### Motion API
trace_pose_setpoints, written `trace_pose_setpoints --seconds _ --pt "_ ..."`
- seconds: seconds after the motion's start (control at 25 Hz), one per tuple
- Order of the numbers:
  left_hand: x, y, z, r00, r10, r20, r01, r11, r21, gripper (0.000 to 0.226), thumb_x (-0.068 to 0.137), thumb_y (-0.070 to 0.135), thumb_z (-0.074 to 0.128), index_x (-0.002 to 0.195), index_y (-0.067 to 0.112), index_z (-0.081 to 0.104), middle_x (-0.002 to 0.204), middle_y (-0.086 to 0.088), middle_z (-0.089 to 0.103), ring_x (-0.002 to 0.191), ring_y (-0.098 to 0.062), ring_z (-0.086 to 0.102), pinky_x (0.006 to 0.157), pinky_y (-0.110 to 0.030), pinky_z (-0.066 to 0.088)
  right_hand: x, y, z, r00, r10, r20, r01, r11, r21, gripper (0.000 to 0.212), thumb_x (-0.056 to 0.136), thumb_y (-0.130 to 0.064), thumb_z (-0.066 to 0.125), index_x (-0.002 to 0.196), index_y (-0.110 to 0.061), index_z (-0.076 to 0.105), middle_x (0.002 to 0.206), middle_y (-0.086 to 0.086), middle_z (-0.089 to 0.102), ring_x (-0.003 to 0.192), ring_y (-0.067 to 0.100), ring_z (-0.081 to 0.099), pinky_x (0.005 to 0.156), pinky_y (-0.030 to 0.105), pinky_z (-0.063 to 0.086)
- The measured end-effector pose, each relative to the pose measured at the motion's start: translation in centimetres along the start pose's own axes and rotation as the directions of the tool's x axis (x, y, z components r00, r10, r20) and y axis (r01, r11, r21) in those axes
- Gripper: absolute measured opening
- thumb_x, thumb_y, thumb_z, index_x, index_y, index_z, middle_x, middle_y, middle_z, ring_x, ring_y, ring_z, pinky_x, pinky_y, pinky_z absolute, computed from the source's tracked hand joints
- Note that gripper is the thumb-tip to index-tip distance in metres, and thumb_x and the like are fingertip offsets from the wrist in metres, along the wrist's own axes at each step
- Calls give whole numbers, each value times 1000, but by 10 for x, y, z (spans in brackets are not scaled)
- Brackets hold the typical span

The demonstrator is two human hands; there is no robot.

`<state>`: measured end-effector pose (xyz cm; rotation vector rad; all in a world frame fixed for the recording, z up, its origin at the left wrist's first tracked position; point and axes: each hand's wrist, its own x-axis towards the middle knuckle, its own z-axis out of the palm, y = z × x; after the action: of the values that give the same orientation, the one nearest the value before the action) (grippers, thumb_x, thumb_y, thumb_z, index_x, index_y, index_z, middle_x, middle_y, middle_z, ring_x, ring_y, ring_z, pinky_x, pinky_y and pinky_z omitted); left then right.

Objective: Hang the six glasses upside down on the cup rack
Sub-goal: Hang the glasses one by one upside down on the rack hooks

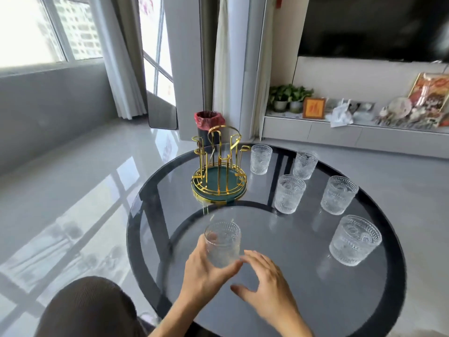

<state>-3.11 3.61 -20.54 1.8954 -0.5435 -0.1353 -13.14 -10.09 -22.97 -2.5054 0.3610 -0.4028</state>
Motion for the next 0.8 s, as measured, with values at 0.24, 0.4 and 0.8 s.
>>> trace_pose_setpoints --seconds 0.24,0.4,0.8 --pt "42 47 -22 999 43 -25 -48 968 -244 58 75 54 76 125 46 48 120 22 64 113 5 59 91 -21 46 10 6 6 995 -55 -83 52 998 -37 52 58 -61 64 100 -30 70 127 -16 58 122 9 49 97 28 34" --pt "90 91 -54 986 110 -126 -125 986 -112 57 66 61 79 111 61 44 105 34 64 97 13 60 78 -17 49 28 3 5 972 -82 -220 62 994 -93 39 51 -61 67 80 -36 67 103 -17 67 95 8 55 67 33 43" --pt "167 115 -42 919 330 -217 -255 915 312 71 61 50 87 119 26 53 108 2 59 104 -25 50 79 -33 36 43 11 12 982 31 -184 -75 970 -233 53 61 -63 62 99 -26 68 116 0 67 110 30 62 89 41 29"
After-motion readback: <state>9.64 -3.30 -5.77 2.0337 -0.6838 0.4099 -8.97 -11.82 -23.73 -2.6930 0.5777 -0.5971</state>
